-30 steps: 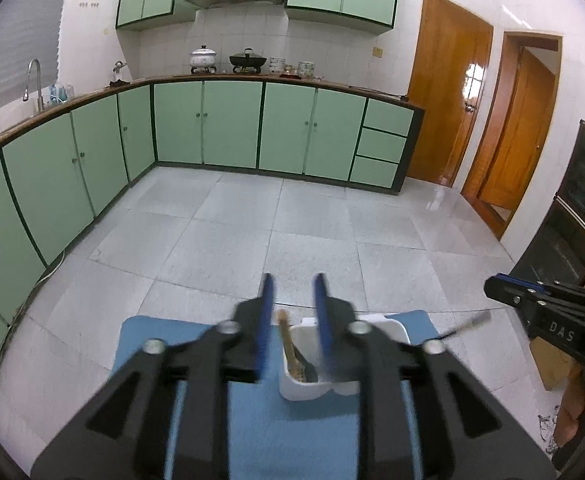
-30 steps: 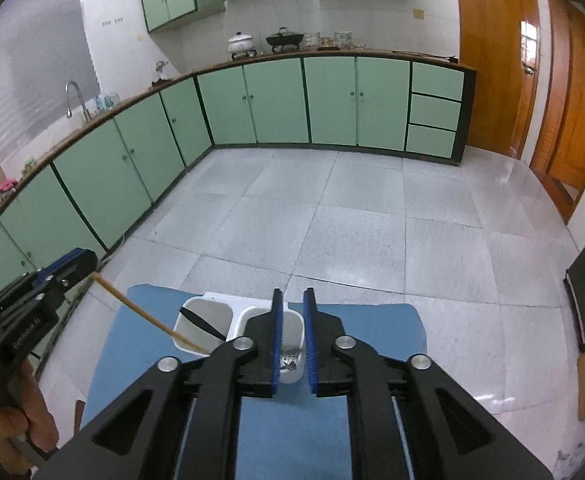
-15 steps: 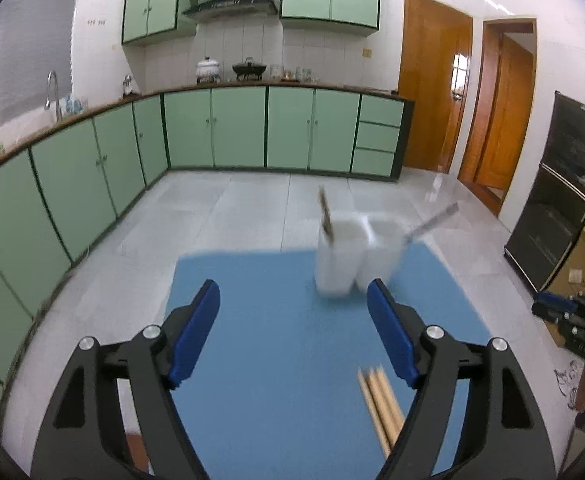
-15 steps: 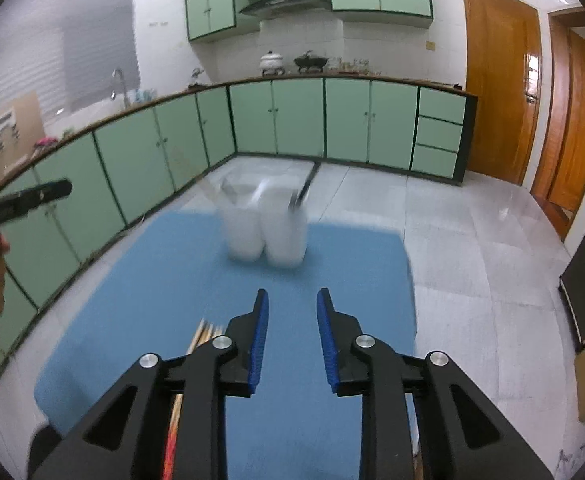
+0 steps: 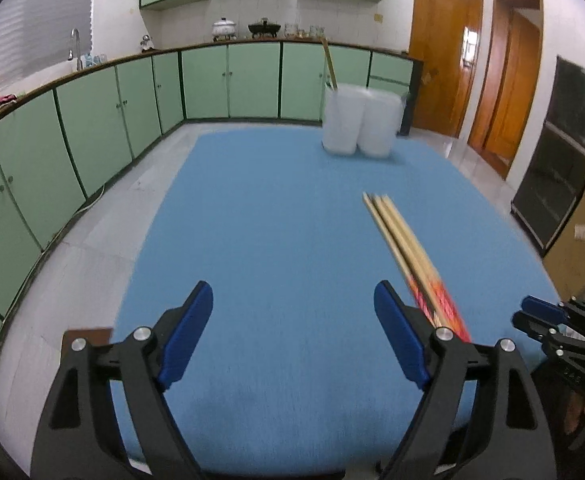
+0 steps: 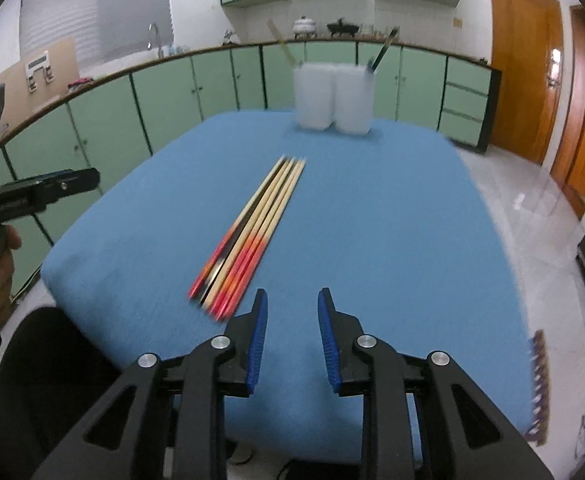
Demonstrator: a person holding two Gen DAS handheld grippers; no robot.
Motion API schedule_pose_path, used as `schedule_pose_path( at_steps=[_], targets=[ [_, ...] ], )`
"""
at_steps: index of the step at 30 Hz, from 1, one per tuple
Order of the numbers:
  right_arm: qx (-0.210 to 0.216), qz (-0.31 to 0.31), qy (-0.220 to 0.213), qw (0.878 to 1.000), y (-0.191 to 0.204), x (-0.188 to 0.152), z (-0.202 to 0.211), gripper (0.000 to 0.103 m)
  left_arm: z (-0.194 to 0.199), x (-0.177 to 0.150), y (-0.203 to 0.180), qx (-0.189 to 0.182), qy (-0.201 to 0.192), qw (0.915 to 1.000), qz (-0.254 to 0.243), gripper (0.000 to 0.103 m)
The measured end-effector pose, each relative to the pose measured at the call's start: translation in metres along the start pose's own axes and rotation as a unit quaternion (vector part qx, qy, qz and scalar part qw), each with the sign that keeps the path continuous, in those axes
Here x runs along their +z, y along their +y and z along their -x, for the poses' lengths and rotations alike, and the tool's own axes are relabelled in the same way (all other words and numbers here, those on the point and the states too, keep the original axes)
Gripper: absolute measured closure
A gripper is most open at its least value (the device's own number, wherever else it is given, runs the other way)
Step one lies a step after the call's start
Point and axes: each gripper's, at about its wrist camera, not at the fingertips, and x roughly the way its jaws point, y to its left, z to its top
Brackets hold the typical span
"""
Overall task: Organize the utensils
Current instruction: 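Grasp a red-patterned chopstick with the right gripper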
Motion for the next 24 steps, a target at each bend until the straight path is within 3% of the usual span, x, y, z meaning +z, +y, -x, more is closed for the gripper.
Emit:
schedule_pose_path(
  at_steps=[5, 8, 19, 24],
  targets=[
    [0.002, 0.037, 0.016, 0.999, 0.027, -0.022, -0.018, 0.077, 0.0, -0.025, -0.001, -0.003, 0.012, 0.9999, 0.004, 0.022],
    [-0.012, 0.062, -0.004, 0.998, 0.034, -0.022, -0.023, 0.074, -0.001, -0.03, 0.002, -0.009, 0.016, 0.9997, 0.016, 0.022],
    [-0.009, 0.058, -0.012, 0.998, 0.026, -0.011, -0.039, 0.075, -0.013, -0.048, -0.026, -0.04, 0.036, 0.9985, 0.0, 0.022],
    [-0.012, 0.05, -0.014, 0.999, 0.018, -0.012, -0.039, 0.092, -0.021, -0.052, -0.037, -0.051, 0.045, 0.9977, -0.004, 0.022]
  ],
)
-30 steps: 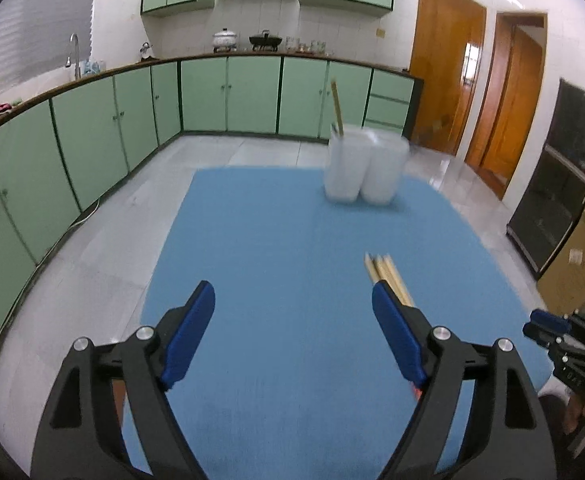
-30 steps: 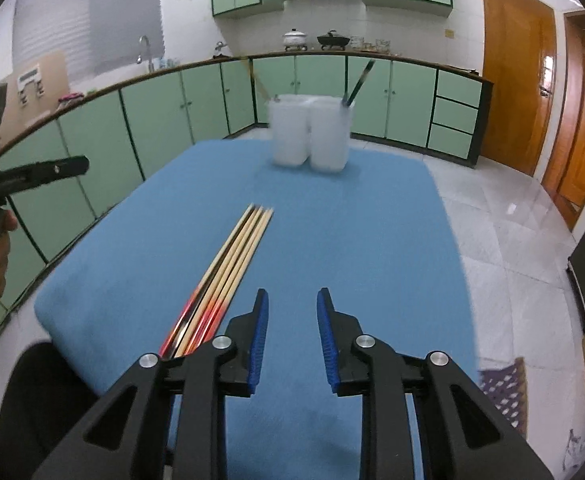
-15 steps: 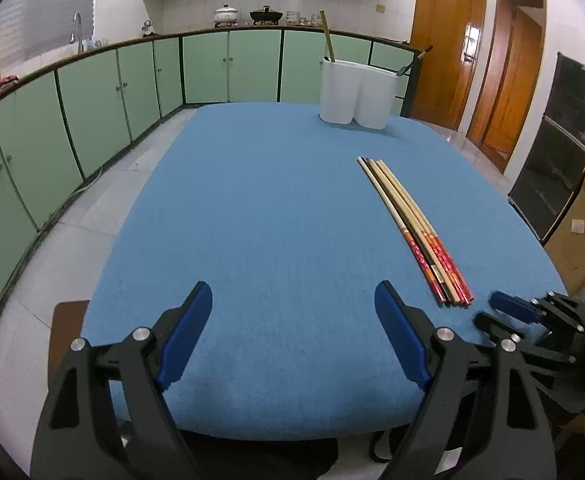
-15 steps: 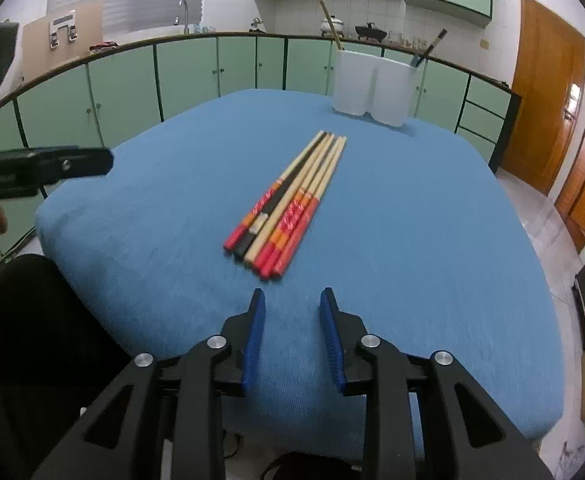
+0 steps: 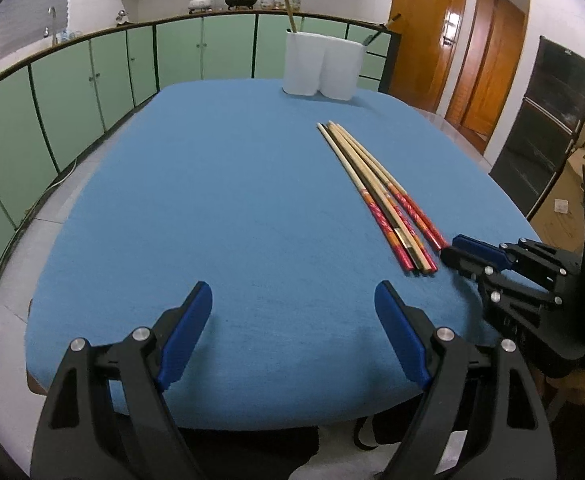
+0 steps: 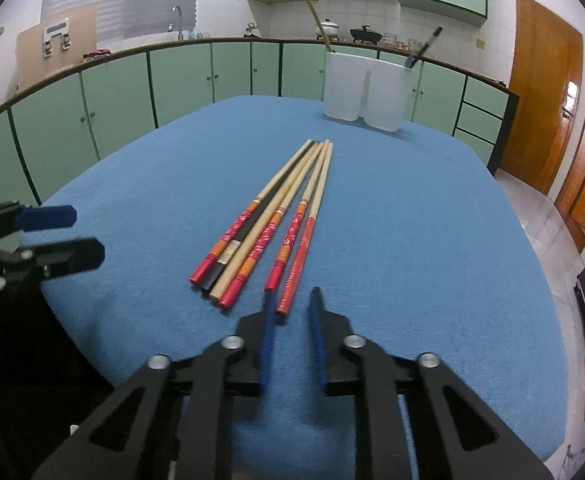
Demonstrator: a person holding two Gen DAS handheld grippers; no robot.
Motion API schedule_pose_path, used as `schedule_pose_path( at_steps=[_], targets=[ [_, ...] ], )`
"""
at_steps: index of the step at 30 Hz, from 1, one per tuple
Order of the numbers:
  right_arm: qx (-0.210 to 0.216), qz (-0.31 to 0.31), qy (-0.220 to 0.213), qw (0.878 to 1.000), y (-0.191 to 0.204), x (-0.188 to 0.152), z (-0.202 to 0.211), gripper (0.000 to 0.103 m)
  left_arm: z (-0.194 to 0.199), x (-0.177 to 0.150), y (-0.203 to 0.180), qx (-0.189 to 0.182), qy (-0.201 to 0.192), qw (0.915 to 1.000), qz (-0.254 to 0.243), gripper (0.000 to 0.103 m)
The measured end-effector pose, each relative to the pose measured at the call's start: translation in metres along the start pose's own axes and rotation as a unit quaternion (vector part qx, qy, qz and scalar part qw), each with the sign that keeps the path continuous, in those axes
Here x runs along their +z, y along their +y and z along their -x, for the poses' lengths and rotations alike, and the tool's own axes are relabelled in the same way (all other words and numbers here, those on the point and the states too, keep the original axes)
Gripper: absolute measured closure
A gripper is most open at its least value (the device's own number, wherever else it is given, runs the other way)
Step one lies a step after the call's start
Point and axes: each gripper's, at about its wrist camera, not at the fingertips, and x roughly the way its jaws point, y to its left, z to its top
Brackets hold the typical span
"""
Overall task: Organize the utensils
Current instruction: 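Grasp a red-patterned chopstick with the right gripper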
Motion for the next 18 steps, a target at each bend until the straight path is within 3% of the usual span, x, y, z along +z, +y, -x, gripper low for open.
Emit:
schedule_pose_path(
  at_steps=[11, 18],
  targets=[
    [-0.016, -0.037, -0.001, 0.999, -0.033, -0.005, 0.005, 0.097, -0.021, -0.001, -0.032, -0.011, 0.015, 0.9997, -0.018, 0.022],
    [-0.015, -0.049, -0.002, 0.999, -0.043, -0.008, 0.007, 0.097, -0.035, 0.003, -0.053, 0.021, 0.017, 0.9987, -0.043, 0.021]
  ],
)
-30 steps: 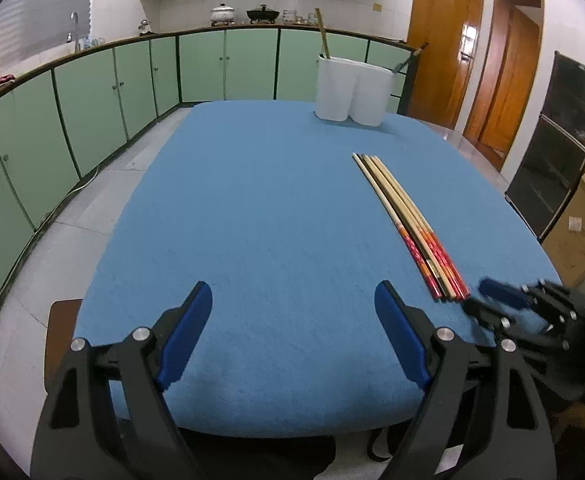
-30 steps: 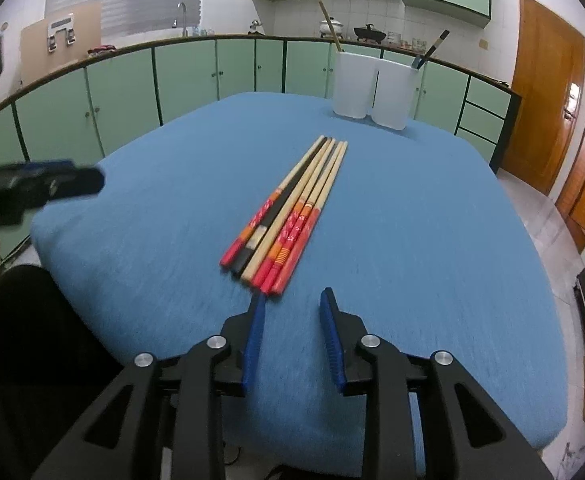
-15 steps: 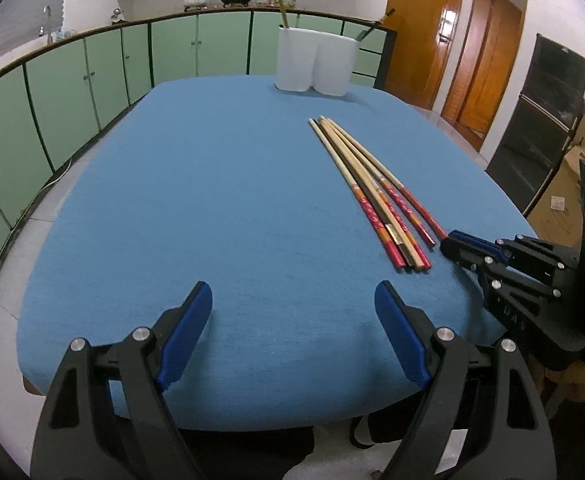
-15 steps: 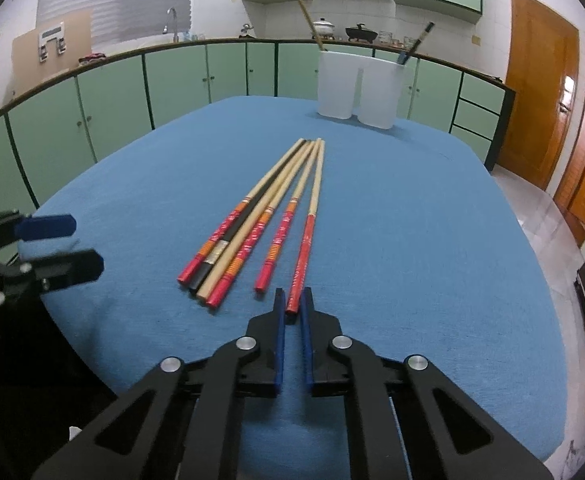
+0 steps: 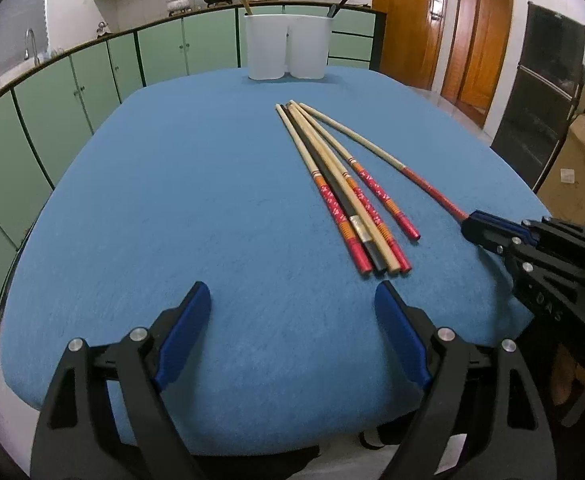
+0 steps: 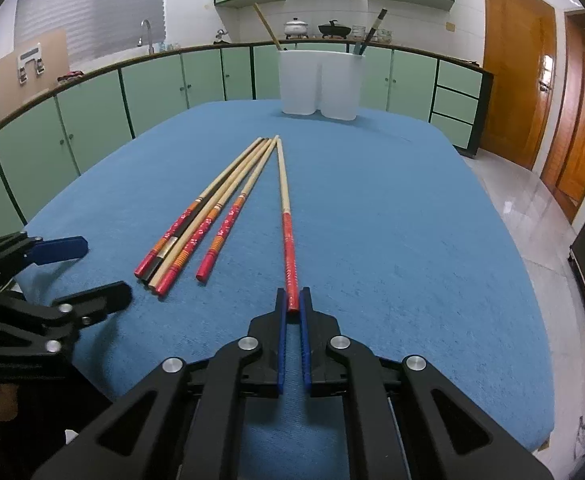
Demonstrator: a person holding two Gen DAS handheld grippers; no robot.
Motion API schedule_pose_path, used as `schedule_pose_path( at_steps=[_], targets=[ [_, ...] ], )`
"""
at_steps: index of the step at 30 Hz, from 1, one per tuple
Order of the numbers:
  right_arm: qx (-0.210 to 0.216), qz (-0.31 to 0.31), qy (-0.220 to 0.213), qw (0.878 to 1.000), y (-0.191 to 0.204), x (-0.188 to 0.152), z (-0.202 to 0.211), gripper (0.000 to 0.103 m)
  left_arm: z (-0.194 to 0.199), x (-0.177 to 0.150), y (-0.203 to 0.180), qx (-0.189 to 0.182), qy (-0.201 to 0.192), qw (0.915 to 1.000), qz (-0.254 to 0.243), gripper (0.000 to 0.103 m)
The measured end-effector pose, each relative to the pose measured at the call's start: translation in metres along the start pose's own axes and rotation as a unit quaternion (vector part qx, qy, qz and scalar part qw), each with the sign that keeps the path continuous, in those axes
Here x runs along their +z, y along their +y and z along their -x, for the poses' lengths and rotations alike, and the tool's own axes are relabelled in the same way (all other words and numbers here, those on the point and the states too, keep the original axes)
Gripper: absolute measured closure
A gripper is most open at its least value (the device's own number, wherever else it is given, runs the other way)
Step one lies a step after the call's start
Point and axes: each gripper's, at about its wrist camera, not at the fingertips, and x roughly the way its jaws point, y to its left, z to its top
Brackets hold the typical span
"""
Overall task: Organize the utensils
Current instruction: 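Grasp a red-patterned chopstick with the right gripper, then grasp another red-patterned chopstick with the left gripper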
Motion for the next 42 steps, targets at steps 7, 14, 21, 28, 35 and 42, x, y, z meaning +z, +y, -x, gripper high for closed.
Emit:
schedule_pose_path(
  at_steps=[7, 14, 21, 28, 35, 42],
  targets=[
    [0.001, -0.005, -0.003, 1.0, -0.002, -0.002, 0.0, 0.097, -0.004, 0.005, -0.005, 0.013, -0.003, 0.9998, 0.013, 0.019],
    [-0.047, -0.035, -0.008, 0.998, -0.01, -0.003, 0.0, 0.097, 0.0, 0.006, 0.006, 0.025, -0.021, 0.9985, 0.044, 0.043],
    [-0.078, -0.053, -0.009, 0.995, -0.018, -0.005, 0.003, 0.097, 0.003, 0.006, 0.022, 0.036, -0.031, 0.9958, 0.078, 0.075],
    [-0.074, -0.045, -0.011, 0.996, -0.013, -0.006, 0.003, 0.095, 0.001, 0.008, 0.019, 0.053, -0.027, 0.9971, 0.047, 0.058],
    [-0.052, -0.028, -0.015, 0.998, -0.004, -0.008, 0.006, 0.094, 0.001, 0.007, 0.013, -0.01, -0.032, 0.999, 0.029, 0.078],
    [-0.059, -0.02, -0.019, 0.998, -0.003, -0.009, 0.003, 0.091, 0.001, 0.005, 0.014, -0.026, -0.036, 0.9984, 0.036, 0.088]
  ],
)
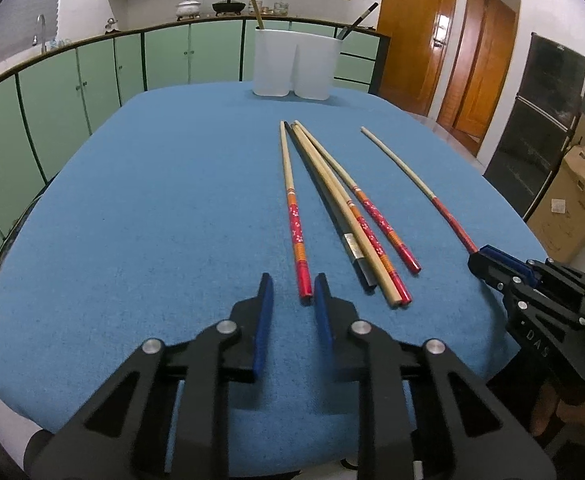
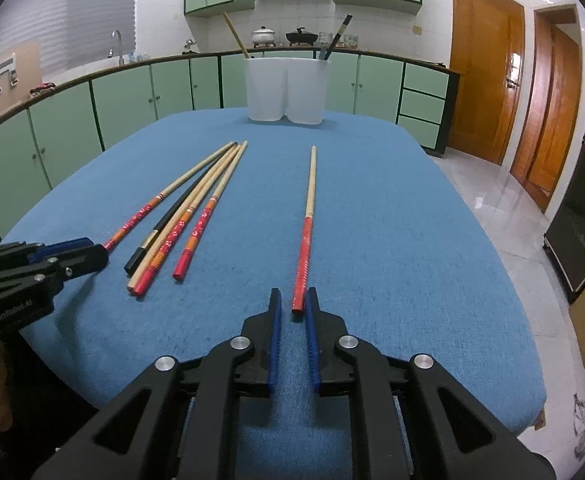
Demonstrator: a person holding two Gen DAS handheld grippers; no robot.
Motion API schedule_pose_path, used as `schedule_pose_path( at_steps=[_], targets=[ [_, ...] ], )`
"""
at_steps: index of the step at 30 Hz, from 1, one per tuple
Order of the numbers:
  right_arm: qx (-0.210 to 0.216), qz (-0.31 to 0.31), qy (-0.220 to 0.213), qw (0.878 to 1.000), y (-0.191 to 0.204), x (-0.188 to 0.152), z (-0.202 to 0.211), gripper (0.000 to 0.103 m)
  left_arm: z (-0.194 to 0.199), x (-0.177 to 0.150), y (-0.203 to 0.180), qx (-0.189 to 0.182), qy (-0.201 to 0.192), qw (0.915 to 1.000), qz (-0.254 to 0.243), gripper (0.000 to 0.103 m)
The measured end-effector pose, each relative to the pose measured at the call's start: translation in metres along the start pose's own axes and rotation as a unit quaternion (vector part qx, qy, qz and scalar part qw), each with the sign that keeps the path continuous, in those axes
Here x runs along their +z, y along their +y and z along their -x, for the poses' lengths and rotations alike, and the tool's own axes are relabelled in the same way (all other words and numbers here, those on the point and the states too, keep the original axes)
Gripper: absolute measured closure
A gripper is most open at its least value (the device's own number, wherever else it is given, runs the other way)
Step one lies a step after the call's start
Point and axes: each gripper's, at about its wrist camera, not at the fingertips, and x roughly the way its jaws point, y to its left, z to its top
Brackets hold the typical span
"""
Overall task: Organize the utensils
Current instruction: 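Grasp another red-patterned chopstick with the left gripper, then carry both red-patterned chopsticks toward the white holder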
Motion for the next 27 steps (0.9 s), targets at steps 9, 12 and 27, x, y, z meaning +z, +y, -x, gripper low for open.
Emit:
schedule_pose_path(
  at_steps=[9, 12, 27],
  targets=[
    [0.007, 0.004, -0.011, 1.0, 0.002, 0.005, 0.018, 0.096, 0.017, 0.006, -0.005, -0.02, -0.021, 0.9995, 0.008, 0.098],
    [0.004, 0.001, -0.003, 1.0, 0.002, 0.002, 0.016, 0.096, 0.018, 0.005, -0.004, -0.01, -0.022, 0.9997, 0.003, 0.098],
    [0.001, 0.005, 0.009, 1.0, -0.001, 0.0, 0.004, 0.096, 0.006, -0.005, 0.0, -0.003, 0.002, 1.0, 0.002, 0.098]
  ],
)
